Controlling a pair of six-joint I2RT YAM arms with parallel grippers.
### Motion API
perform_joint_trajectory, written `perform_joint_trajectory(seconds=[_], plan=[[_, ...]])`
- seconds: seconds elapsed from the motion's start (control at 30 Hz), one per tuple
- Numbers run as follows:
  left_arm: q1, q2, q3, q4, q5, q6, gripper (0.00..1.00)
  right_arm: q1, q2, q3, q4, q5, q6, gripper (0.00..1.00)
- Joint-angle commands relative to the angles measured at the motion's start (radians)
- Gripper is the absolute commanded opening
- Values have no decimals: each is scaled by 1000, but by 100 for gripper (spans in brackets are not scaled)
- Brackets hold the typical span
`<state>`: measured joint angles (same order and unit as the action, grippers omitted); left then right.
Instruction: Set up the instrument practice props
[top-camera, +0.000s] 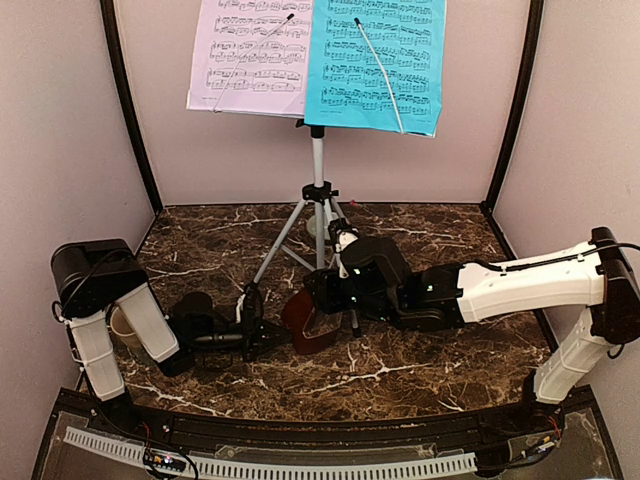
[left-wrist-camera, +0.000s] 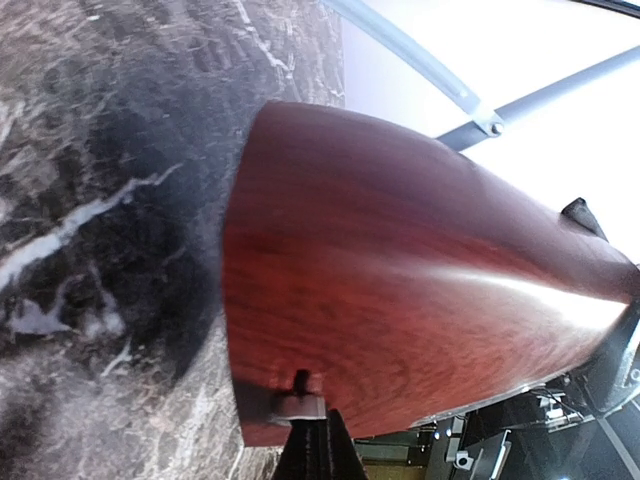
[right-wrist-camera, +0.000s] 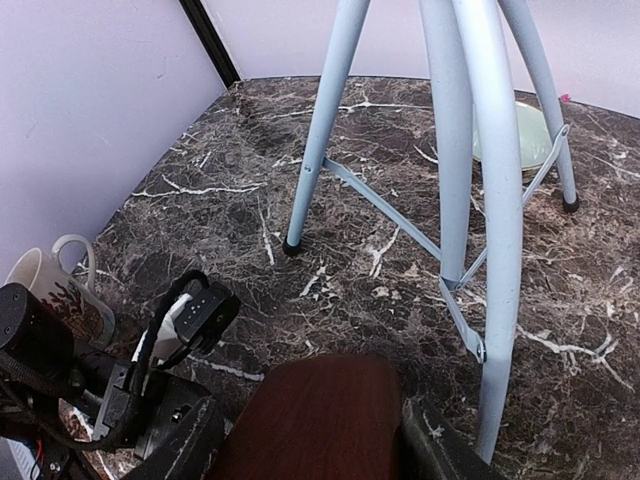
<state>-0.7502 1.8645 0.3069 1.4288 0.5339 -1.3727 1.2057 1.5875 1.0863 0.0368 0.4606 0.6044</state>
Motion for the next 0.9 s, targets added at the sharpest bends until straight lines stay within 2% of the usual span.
perform_joint_trajectory(seconds=[0.0, 0.03, 0.1, 0.27, 0.37, 0.47, 0.53, 0.63, 0.77, 0.87], plan=[[3, -36, 7, 76, -7, 32, 0, 20, -13, 55, 93, 10, 12, 0], [3, -55, 9, 54, -5, 66, 2, 20, -11, 59, 77, 24, 15, 0], [3, -122, 14, -45, -8, 142, 12, 19, -8, 60, 51, 42, 17, 0], [3, -396, 86, -595, -102, 488, 32, 15, -11, 60, 32, 40, 26, 0], [3, -508, 112, -798, -172, 681, 48, 7, -14, 60, 32, 3, 27, 0], [2, -559, 144, -954, -186, 864, 57, -3, -23, 50, 40, -35, 25, 0], [2, -580, 142, -1015, -192, 966, 61, -12, -35, 38, 51, -73, 18, 0], [-4, -624, 103, -1010, -194, 1097, 64, -28, -67, -2, 99, -152, -16, 0], [-43, -697, 56, -980, -248, 1197, 68, -49, -98, -29, 124, -214, -23, 0], [-96, -697, 47, -980, -298, 1263, 70, -59, -101, -29, 127, -251, -23, 0]])
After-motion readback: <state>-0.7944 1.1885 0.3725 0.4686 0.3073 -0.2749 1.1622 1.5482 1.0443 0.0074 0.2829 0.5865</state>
